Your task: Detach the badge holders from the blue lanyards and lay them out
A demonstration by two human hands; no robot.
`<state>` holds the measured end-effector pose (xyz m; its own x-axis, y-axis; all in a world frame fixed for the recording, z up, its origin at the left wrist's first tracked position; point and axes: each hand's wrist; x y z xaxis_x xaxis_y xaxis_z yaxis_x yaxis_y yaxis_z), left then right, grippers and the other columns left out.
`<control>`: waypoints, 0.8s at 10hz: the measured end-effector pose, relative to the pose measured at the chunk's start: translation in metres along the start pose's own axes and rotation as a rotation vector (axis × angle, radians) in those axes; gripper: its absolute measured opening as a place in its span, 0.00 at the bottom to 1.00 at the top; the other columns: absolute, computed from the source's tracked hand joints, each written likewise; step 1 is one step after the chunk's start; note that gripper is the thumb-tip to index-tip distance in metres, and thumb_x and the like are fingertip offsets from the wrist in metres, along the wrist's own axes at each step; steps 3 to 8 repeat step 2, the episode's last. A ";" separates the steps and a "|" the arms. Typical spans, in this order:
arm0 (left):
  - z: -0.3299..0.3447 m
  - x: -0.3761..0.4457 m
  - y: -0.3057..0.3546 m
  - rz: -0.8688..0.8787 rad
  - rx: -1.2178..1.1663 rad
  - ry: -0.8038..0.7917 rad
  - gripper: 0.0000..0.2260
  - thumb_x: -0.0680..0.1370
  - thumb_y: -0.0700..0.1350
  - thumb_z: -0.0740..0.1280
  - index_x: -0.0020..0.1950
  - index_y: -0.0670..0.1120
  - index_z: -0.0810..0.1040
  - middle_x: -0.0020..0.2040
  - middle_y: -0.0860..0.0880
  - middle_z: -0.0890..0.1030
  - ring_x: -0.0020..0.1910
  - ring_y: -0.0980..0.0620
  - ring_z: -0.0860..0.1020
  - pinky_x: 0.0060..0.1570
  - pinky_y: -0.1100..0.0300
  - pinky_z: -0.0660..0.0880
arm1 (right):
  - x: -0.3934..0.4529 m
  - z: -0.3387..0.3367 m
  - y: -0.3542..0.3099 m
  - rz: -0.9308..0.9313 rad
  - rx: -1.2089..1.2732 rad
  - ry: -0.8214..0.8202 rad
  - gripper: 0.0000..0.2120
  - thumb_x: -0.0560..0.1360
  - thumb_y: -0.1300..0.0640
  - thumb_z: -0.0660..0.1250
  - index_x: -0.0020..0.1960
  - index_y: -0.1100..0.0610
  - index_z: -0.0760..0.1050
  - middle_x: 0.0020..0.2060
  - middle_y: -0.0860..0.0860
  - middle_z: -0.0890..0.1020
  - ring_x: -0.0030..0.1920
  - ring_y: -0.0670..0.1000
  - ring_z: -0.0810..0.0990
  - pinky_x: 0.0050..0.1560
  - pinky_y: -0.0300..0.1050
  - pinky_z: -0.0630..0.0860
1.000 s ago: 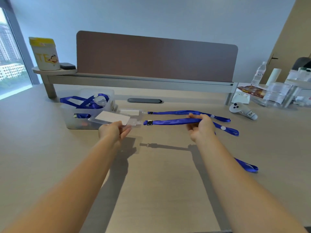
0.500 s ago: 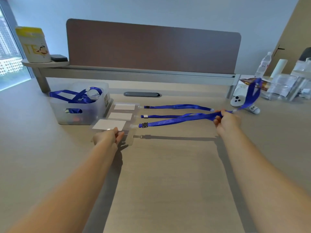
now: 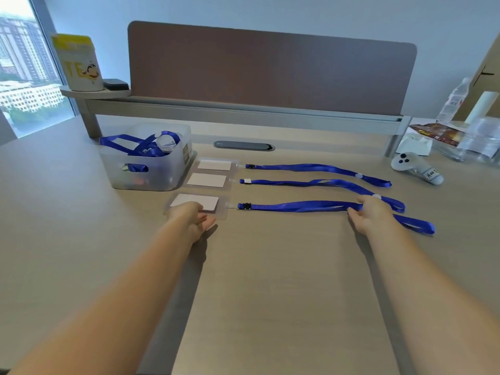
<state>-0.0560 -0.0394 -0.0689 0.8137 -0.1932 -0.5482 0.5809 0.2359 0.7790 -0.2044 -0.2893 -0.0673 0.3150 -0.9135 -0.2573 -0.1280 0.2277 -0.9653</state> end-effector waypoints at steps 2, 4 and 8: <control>-0.026 -0.025 0.010 0.131 0.373 -0.057 0.18 0.77 0.42 0.61 0.66 0.39 0.65 0.60 0.37 0.70 0.48 0.45 0.73 0.45 0.53 0.75 | -0.055 0.003 -0.002 -0.019 -0.055 -0.007 0.13 0.78 0.60 0.59 0.62 0.60 0.70 0.57 0.60 0.76 0.53 0.55 0.76 0.58 0.50 0.74; -0.026 -0.025 0.010 0.131 0.373 -0.057 0.18 0.77 0.42 0.61 0.66 0.39 0.65 0.60 0.37 0.70 0.48 0.45 0.73 0.45 0.53 0.75 | -0.055 0.003 -0.002 -0.019 -0.055 -0.007 0.13 0.78 0.60 0.59 0.62 0.60 0.70 0.57 0.60 0.76 0.53 0.55 0.76 0.58 0.50 0.74; -0.026 -0.025 0.010 0.131 0.373 -0.057 0.18 0.77 0.42 0.61 0.66 0.39 0.65 0.60 0.37 0.70 0.48 0.45 0.73 0.45 0.53 0.75 | -0.055 0.003 -0.002 -0.019 -0.055 -0.007 0.13 0.78 0.60 0.59 0.62 0.60 0.70 0.57 0.60 0.76 0.53 0.55 0.76 0.58 0.50 0.74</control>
Point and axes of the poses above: each hand's wrist, its own x-axis towards the middle knuckle, its own z-axis out of the palm, y = z × x
